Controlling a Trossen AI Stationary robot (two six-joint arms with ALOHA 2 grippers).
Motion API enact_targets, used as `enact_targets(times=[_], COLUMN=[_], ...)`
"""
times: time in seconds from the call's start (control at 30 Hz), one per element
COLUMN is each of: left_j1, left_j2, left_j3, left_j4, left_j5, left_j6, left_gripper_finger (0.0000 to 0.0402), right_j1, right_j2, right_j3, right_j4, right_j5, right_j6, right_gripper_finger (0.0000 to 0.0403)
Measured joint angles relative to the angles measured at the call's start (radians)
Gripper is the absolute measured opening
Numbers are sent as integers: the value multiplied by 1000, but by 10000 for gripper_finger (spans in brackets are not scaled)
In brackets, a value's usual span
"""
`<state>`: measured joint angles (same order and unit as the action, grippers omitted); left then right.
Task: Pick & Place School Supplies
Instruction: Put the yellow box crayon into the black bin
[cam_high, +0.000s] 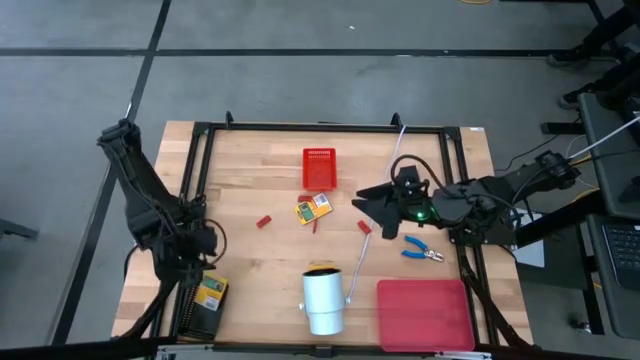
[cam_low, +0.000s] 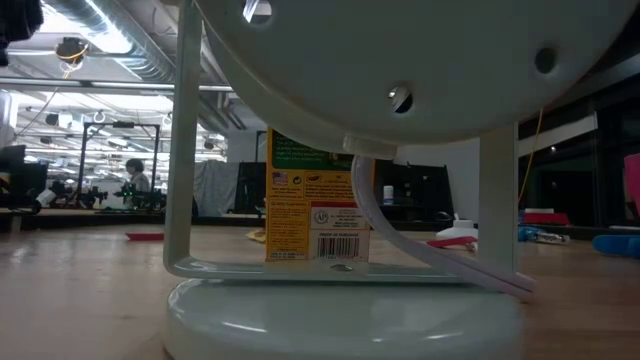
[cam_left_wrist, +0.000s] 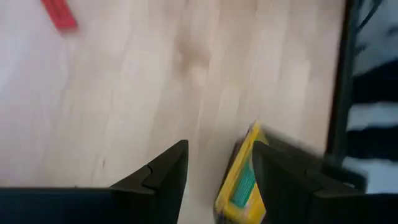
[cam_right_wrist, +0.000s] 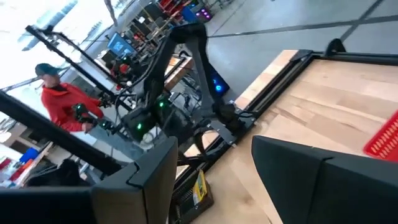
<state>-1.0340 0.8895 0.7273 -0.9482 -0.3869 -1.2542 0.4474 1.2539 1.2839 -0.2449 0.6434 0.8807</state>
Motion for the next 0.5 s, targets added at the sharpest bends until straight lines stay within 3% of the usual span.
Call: enact_targets(times=[0.17,0.27,0.4,0.5], left_j1=[36,109,207,299], left_j2=[-92,-160,-210,-203], left_j3=[0,0,0,0], left_j4=[75,95,179,168], left_j5=[-317,-434,-385,-319], left_j6=[-12,-63,104,118], left_gripper_finger=[180,178,173,166], right_j1=[2,-6,-38,-59], right_j2=[1,0,15,31], right_j3=[0,0,0,0], right_j4=[-53,-165,-350,-378], right_j5=[31,10,-116,-231], right_j6=[69,207,412,494], right_gripper_finger=[212,212,212,212])
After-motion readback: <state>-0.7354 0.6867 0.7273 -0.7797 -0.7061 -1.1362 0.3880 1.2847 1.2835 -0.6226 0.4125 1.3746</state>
